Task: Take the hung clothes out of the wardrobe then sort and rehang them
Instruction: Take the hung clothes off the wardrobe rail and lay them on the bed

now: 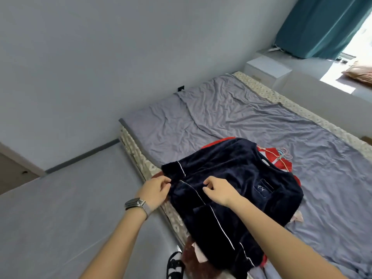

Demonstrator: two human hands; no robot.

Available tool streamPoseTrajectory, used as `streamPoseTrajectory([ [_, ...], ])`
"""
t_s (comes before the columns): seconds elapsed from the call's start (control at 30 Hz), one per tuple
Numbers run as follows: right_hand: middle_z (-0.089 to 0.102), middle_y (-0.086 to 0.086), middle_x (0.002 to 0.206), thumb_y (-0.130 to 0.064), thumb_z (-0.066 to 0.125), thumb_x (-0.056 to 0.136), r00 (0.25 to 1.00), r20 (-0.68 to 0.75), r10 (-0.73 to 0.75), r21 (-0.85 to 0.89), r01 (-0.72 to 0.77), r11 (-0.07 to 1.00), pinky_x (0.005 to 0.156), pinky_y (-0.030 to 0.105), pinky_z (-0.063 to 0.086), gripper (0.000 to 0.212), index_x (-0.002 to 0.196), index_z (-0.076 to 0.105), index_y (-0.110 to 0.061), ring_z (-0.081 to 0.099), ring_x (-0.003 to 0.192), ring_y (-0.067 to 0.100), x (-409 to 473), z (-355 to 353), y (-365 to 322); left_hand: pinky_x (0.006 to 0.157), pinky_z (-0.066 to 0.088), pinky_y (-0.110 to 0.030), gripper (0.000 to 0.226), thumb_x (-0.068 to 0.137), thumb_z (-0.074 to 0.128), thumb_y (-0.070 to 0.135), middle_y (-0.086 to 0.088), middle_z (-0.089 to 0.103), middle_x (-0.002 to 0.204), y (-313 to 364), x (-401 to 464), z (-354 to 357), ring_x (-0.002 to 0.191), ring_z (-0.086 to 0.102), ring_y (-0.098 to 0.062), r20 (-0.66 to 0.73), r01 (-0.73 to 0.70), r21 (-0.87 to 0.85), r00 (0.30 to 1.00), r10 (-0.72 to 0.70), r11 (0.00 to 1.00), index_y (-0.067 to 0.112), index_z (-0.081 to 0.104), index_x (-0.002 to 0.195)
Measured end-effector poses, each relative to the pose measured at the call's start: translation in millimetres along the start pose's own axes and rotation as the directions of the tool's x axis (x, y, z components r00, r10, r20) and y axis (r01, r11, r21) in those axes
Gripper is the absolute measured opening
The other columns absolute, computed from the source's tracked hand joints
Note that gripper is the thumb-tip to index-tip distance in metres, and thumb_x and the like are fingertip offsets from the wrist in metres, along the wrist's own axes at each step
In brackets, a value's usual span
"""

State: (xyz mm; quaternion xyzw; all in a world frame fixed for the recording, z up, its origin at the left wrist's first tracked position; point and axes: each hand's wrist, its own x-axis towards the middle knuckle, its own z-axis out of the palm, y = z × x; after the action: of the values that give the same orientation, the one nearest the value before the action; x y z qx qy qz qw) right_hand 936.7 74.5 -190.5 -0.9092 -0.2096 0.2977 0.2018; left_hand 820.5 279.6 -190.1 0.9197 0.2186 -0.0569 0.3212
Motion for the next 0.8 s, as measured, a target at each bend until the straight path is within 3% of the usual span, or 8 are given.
streamPoseTrajectory([
  [0.23,0.065,0.0,0.112,-0.032,0.055,0.089,0.941,0.122,-0.317,-0.111,0.33,0.937,0.089,0.032,0.047,0.03,0.115,0.059,-0.017,0.059,0.107,0.021,-72.6,76.6,-83.2,0.079,0.044,-0.025,0.028,0.093,0.049,0.029,0.0,0.066,0.105,-80.5,-179.8,-34.1,0.095,0.061,-0.018,-0.22,0.292,-0.028,0.931,-0.291,0.956,0.022,0.059,0.118],
  [0.4,0.065,0.001,0.11,-0.033,0.056,0.088,0.825,0.301,-0.478,-0.141,0.534,0.833,0.089,0.028,0.046,0.035,0.119,0.058,-0.017,0.06,0.105,0.021,-132.6,146.9,-176.0,0.083,0.05,-0.03,0.026,0.092,0.05,0.033,0.01,0.062,0.092,-137.4,-314.4,-64.8,0.091,0.062,-0.017,-0.328,0.456,-0.177,0.808,-0.489,0.872,0.031,0.06,0.115],
  [0.57,0.063,0.001,0.116,-0.037,0.053,0.091,0.636,0.467,-0.614,-0.148,0.741,0.655,0.085,0.029,0.047,0.039,0.125,0.052,-0.018,0.06,0.104,0.02,-187.7,223.0,-297.4,0.086,0.048,-0.029,0.027,0.089,0.057,0.026,0.007,0.064,0.092,-211.4,-446.9,-112.9,0.095,0.062,-0.019,-0.503,0.576,-0.351,0.549,-0.667,0.738,0.027,0.063,0.115],
  [0.67,0.062,0.003,0.12,-0.034,0.053,0.092,0.481,0.564,-0.671,-0.098,0.846,0.525,0.085,0.028,0.045,0.039,0.127,0.051,-0.017,0.06,0.104,0.02,-224.2,283.2,-375.8,0.085,0.044,-0.024,0.029,0.089,0.057,0.022,-0.001,0.068,0.1,-257.7,-517.5,-136.7,0.095,0.062,-0.019,-0.554,0.612,-0.447,0.383,-0.739,0.652,0.018,0.062,0.118],
  [0.8,0.064,0.002,0.116,-0.032,0.054,0.091,0.26,0.646,-0.718,-0.018,0.945,0.326,0.081,0.026,0.044,0.037,0.124,0.053,-0.016,0.062,0.099,0.022,-275.6,373.9,-480.9,0.084,0.049,-0.029,0.032,0.09,0.054,0.023,0.0,0.067,0.089,-318.8,-596.3,-161.4,0.091,0.064,-0.022,-0.562,0.625,-0.573,0.171,-0.809,0.53,0.016,0.06,0.12],
])
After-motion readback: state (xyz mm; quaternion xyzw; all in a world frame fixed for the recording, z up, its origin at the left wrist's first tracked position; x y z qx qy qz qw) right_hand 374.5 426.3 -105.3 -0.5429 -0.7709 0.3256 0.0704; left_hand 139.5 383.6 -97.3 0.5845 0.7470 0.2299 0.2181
